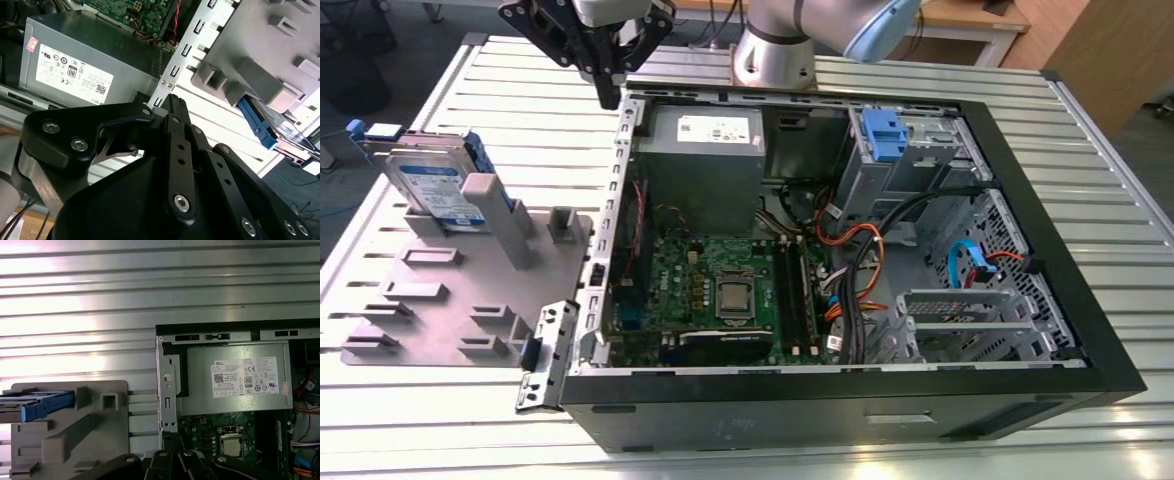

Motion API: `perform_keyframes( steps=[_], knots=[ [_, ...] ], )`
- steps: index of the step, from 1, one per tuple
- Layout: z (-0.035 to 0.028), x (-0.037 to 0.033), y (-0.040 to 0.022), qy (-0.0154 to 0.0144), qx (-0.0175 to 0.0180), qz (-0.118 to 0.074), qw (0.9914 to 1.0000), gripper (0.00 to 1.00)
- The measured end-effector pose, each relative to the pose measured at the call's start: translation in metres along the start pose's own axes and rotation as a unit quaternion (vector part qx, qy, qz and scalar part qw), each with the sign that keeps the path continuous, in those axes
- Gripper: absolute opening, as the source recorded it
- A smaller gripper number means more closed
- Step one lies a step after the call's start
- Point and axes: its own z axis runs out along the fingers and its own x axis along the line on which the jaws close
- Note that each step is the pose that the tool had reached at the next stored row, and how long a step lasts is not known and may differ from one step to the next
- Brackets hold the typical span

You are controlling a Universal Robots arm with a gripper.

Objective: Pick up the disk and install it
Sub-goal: 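Reach for the disk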

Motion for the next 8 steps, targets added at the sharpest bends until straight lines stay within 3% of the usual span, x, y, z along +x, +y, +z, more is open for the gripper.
perform_keyframes(
  steps=[8],
  knots=[
    [-0.0001, 0.0054, -0.0008, 0.0000, 0.0000, 0.000, 1.00000, 0.11]
  ],
)
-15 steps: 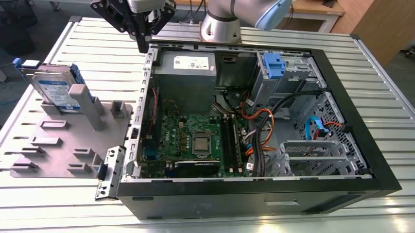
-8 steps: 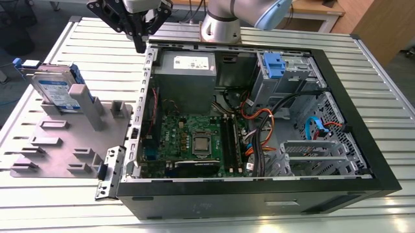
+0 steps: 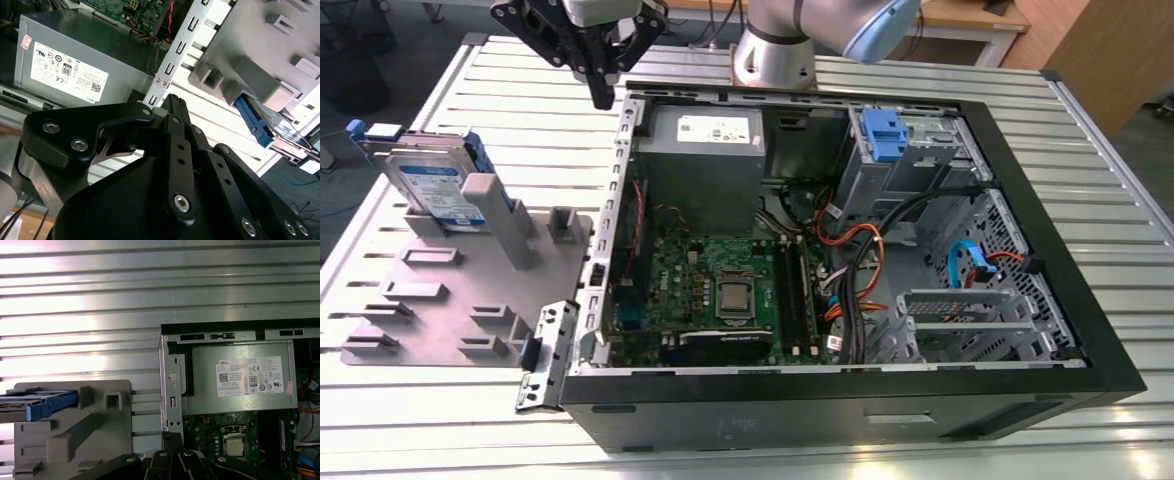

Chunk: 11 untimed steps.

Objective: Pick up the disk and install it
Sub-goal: 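Reach for the disk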

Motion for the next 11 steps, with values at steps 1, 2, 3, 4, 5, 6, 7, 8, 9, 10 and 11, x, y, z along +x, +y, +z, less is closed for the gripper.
perform_keyframes(
  steps=[1, 2, 3, 4, 5, 6, 7, 8, 9, 10, 11],
  knots=[
    [0.0000, 0.0006, -0.0001, 0.0000, 0.0000, 0.000, 1.00000, 0.11],
    [-0.0001, 0.0013, -0.0002, 0.0000, 0.0000, 0.000, 1.00000, 0.11],
    [-0.0001, 0.0019, -0.0003, 0.0000, 0.0000, 0.000, 1.00000, 0.11],
    [-0.0001, 0.0024, -0.0004, 0.0000, 0.0000, 0.000, 1.00000, 0.11],
    [-0.0001, 0.0029, -0.0005, 0.0000, 0.0000, 0.000, 1.00000, 0.11],
    [-0.0001, 0.0032, -0.0005, 0.0000, 0.0000, 0.000, 1.00000, 0.11],
    [-0.0001, 0.0036, -0.0005, 0.0000, 0.0000, 0.000, 1.00000, 0.11],
    [-0.0001, 0.0036, -0.0005, 0.0000, 0.0000, 0.000, 1.00000, 0.11],
    [-0.0002, 0.0042, -0.0006, 0.0000, 0.0000, 0.000, 1.00000, 0.11],
    [-0.0002, 0.0047, -0.0006, 0.0000, 0.0000, 0.000, 1.00000, 0.11],
    [-0.0002, 0.0047, -0.0006, 0.0000, 0.0000, 0.000, 1.00000, 0.11]
  ],
)
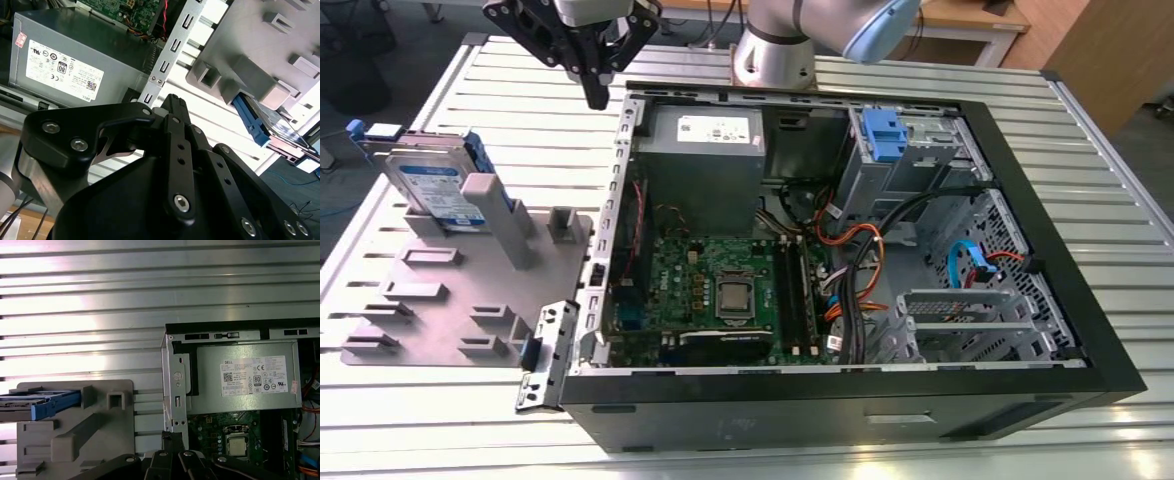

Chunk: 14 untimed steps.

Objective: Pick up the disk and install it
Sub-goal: 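Reach for the disk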

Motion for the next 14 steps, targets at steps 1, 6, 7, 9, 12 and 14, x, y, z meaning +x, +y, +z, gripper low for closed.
perform_keyframes(
  steps=[1, 6, 7, 9, 12, 14],
  knots=[
    [0.0000, 0.0000, 0.0000, 0.0000, 0.0000, 0.000, 1.00000, 0.11],
    [0.0000, 0.0013, -0.0001, 0.0000, 0.0000, 0.000, 1.00000, 0.11],
    [0.0000, 0.0018, -0.0002, 0.0000, 0.0000, 0.000, 1.00000, 0.11],
    [-0.0001, 0.0035, -0.0003, 0.0000, 0.0000, 0.000, 1.00000, 0.11],
    [-0.0002, 0.0066, -0.0006, 0.0000, 0.0000, 0.000, 1.00000, 0.11],
    [-0.0002, 0.0094, -0.0009, 0.0000, 0.0000, 0.000, 1.00000, 0.11]
  ],
)
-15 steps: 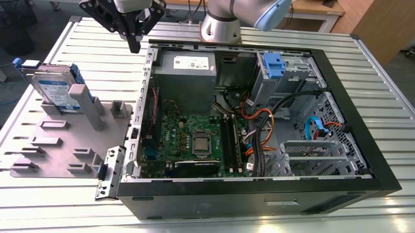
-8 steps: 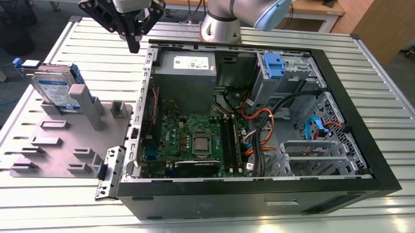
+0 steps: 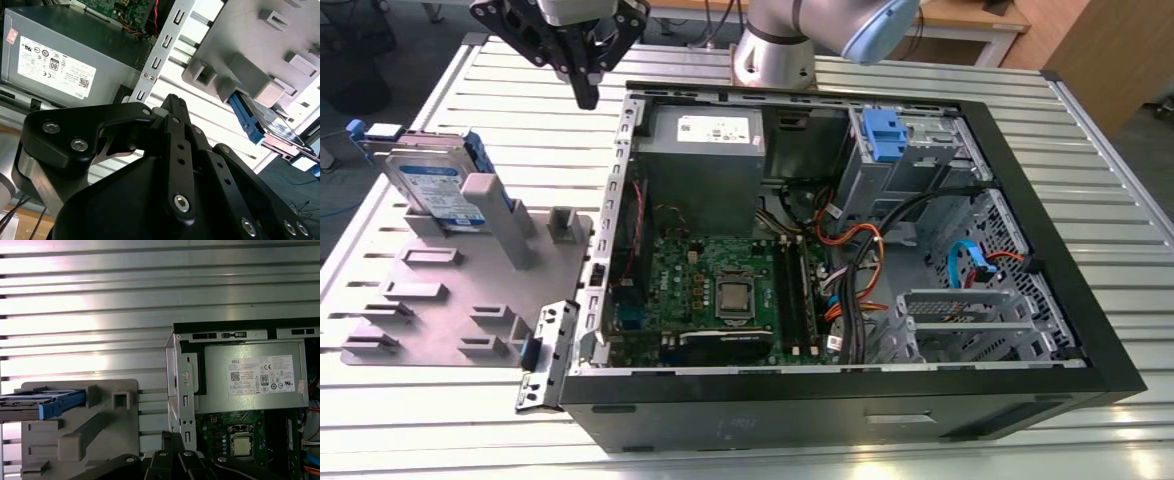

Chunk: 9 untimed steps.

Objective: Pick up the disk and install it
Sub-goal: 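Reach for the disk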

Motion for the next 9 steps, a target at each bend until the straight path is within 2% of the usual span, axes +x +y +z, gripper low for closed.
perform_keyframes(
  steps=[9],
  knots=[
    [-0.0004, 0.0163, -0.0017, 0.0000, 0.0000, 0.000, 1.00000, 0.11]
  ],
)
